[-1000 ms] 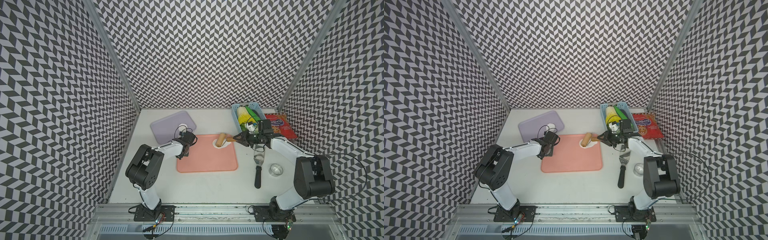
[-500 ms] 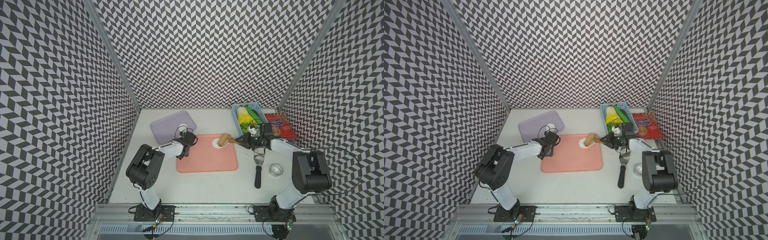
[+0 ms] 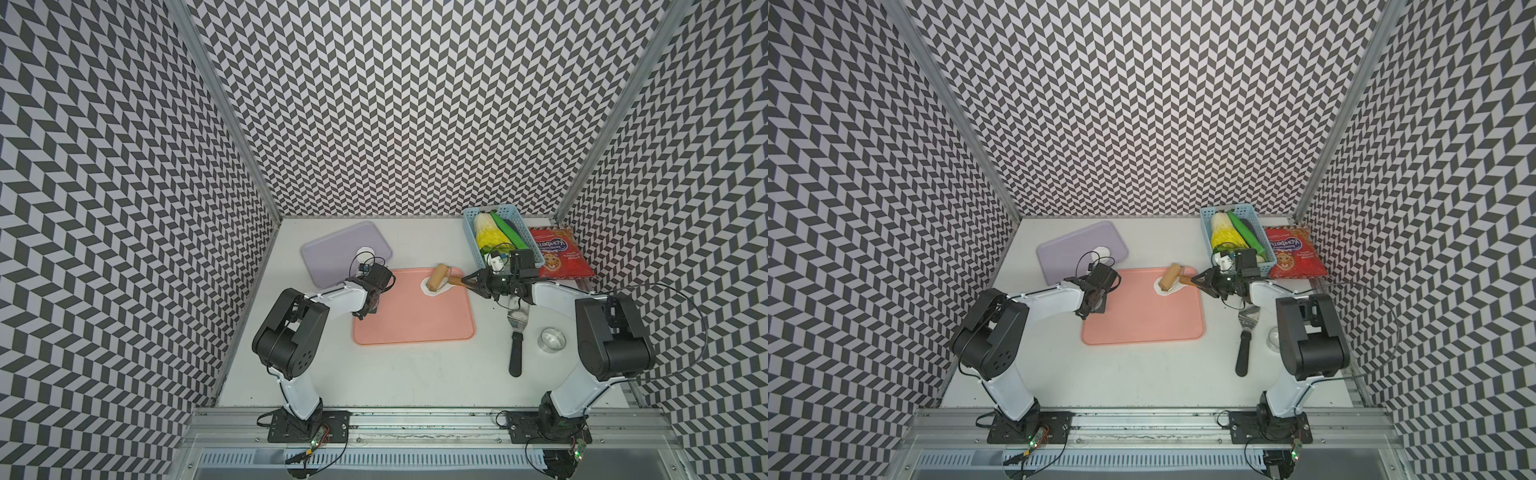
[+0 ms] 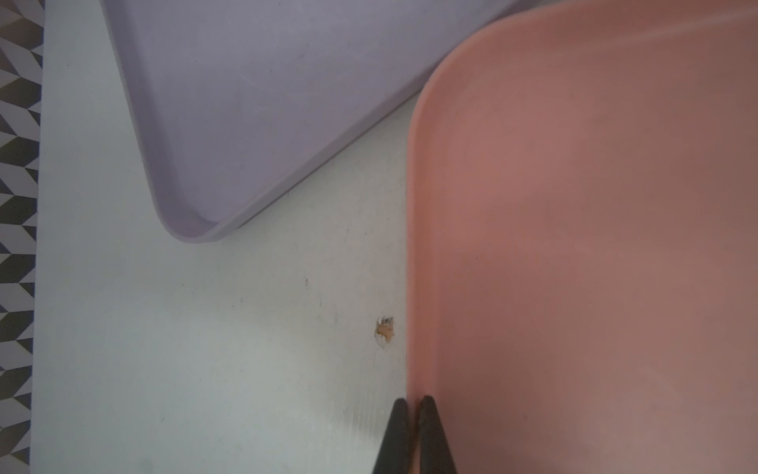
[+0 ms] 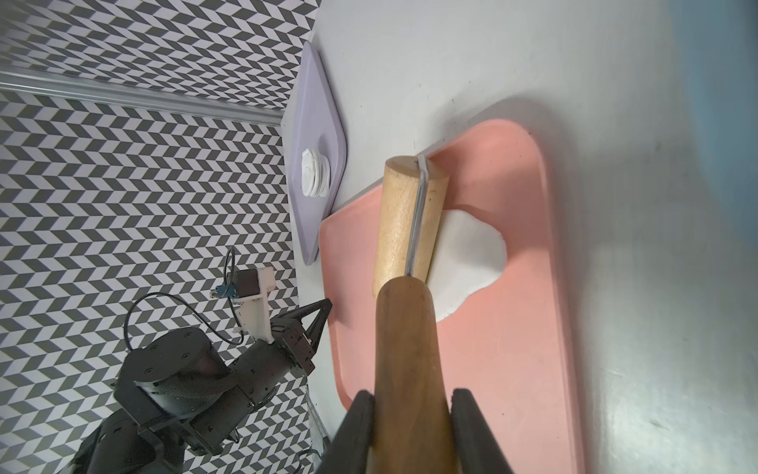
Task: Roll out the dumpling wrappers from the dough
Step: Flatten out the dough on the work surface.
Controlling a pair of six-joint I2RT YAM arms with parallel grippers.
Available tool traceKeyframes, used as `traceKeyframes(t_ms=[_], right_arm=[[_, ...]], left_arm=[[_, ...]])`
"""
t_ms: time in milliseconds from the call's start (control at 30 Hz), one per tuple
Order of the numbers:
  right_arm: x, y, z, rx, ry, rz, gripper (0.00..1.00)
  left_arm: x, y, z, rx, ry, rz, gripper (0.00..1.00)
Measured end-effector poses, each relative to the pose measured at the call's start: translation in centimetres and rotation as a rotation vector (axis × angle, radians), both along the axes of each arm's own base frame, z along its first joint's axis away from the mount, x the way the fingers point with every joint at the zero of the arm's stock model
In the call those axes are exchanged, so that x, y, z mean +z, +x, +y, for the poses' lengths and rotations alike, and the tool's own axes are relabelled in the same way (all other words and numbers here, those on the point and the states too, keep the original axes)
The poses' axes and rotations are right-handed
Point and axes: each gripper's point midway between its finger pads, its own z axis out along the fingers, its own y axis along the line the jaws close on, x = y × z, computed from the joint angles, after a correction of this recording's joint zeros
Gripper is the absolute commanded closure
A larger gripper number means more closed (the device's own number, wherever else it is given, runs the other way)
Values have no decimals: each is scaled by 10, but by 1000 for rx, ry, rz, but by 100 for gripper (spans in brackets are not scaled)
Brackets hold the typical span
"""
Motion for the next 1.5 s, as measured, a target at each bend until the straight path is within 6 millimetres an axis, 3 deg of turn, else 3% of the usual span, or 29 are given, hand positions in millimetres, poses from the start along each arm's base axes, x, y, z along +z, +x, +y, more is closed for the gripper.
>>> traceKeyframes(t_ms=[333, 567, 1033, 1300, 1500], right_arm=[[0, 1, 8, -2, 10, 0, 100], [-2, -14, -30, -55, 9, 26, 100], [-1, -33, -58, -78, -5, 31, 100], [16, -33, -57, -79, -48, 63, 100], [36, -31, -32, -36, -66, 82, 100]], left_arm=[[0, -1, 3, 9, 13, -3, 100], [0, -1, 3, 9, 13, -3, 100], [0, -1, 3, 9, 16, -3, 100], [0, -1, 3, 9, 16, -3, 100], [0, -1, 3, 8, 16, -2, 100]])
